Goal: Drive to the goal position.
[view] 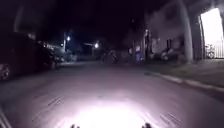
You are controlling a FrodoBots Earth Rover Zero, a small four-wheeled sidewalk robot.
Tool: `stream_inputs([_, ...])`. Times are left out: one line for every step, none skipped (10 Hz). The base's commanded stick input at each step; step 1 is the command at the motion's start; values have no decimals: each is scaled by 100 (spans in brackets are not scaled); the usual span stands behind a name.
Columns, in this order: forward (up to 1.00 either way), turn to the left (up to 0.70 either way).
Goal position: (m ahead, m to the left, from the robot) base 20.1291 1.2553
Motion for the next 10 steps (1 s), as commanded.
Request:
stream_inputs([70,0])
stream_inputs([70,0])
stream_inputs([70,0])
stream_inputs([70,0])
stream_inputs([70,0])
stream_inputs([70,0])
stream_inputs([70,0])
stream_inputs([70,0])
stream_inputs([70,0])
stream_inputs([70,0])
